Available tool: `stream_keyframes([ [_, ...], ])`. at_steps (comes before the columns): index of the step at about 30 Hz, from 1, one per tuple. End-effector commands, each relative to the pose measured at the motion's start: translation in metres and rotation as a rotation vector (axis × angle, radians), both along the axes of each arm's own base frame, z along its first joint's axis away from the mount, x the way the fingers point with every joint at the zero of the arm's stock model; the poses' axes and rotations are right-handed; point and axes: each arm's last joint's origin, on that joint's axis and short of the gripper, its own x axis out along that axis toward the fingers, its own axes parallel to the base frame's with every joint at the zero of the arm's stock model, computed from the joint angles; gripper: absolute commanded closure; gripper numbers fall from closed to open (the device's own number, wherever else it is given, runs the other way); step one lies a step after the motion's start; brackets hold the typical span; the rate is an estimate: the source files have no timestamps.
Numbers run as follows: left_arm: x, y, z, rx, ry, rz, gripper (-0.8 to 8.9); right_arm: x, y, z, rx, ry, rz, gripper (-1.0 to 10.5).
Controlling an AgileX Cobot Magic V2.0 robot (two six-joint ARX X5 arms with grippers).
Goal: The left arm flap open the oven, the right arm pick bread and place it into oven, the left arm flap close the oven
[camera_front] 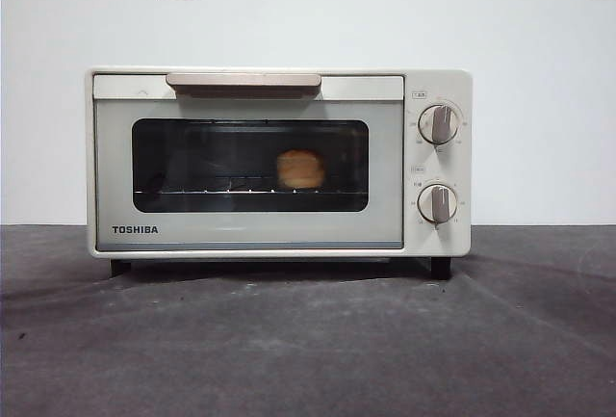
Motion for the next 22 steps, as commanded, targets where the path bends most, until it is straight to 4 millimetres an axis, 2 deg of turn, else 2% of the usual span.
stream_keyframes([
  [1, -0.002, 0.004, 0.002, 0.066, -0.192, 0.086, 7.97, 0.000, 0.002, 0.003, 0.019, -0.004, 0.001, 9.4],
  [5, -0.002, 0.011, -0.016, 0.068, -0.352, 0.265, 7.97, 0.000, 0.002, 0.003, 0.019, -0.004, 0.001, 9.4],
  [8, -0.002, 0.015, -0.039, 0.072, -0.385, 0.371, 7.97, 0.000, 0.002, 0.003, 0.019, -0.004, 0.001, 9.4],
  [13, 0.003, 0.019, -0.085, 0.089, -0.339, 0.468, 7.97, 0.000, 0.002, 0.003, 0.019, -0.004, 0.001, 9.4],
  [18, 0.009, 0.020, -0.129, 0.108, -0.260, 0.476, 7.97, 0.000, 0.002, 0.003, 0.019, -0.004, 0.001, 9.4],
  [22, 0.012, 0.020, -0.153, 0.118, -0.216, 0.473, 7.97, 0.000, 0.002, 0.004, 0.019, -0.004, 0.001, 9.4],
])
